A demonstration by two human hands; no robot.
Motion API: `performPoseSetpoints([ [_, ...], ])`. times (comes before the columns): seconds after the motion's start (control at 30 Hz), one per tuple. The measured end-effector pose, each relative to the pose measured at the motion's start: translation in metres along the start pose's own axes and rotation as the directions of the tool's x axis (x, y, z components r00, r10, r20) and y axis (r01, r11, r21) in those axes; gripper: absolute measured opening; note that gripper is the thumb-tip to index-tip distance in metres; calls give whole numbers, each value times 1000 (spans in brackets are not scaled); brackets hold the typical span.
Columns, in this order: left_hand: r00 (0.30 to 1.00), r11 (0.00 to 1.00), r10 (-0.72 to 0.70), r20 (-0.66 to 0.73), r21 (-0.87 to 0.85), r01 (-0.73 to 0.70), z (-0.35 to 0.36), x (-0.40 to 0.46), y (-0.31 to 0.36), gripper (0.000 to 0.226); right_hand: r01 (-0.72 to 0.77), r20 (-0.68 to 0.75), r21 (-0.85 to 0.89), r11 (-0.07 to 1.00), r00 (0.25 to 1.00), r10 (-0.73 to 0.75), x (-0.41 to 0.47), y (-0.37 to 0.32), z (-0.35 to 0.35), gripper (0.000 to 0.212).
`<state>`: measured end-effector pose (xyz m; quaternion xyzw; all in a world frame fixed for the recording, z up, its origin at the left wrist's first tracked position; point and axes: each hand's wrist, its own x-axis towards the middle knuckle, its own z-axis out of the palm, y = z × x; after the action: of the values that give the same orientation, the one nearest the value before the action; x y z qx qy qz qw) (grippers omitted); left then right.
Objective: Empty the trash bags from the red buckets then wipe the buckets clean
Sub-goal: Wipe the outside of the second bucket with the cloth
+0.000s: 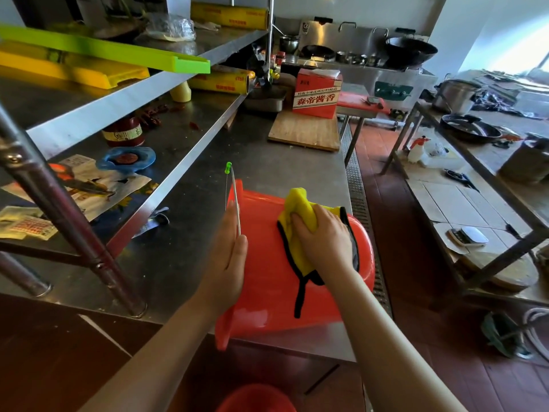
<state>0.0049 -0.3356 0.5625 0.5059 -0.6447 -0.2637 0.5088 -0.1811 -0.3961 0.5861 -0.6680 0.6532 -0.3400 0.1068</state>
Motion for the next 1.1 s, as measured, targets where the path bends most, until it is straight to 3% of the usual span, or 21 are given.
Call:
performPoseSetpoints([
  [0.47, 997, 994, 59, 50, 85, -63, -3, -33, 1, 61, -367, 21, -69, 928, 929, 369, 21, 97, -54, 34],
  [0.6, 1000, 999, -22, 10, -45, 22, -5, -34, 11, 63, -312, 2, -141, 940, 949, 315, 22, 97, -52, 24],
  [0.77, 994, 997, -70, -79, 10, 71, -11, -8, 24, 64, -224, -23, -178, 958, 974, 223, 11, 92, -54, 23],
  [0.93, 967, 962, -257, 3, -97, 256, -12, 35, 33, 80, -189, -70, -160, 969, 981, 179, -8, 98, -55, 24],
  [1.1, 960, 950, -275, 51, -137, 279, -6, 29, 29, 76, -223, -69, -134, 965, 974, 216, -22, 94, -52, 26],
])
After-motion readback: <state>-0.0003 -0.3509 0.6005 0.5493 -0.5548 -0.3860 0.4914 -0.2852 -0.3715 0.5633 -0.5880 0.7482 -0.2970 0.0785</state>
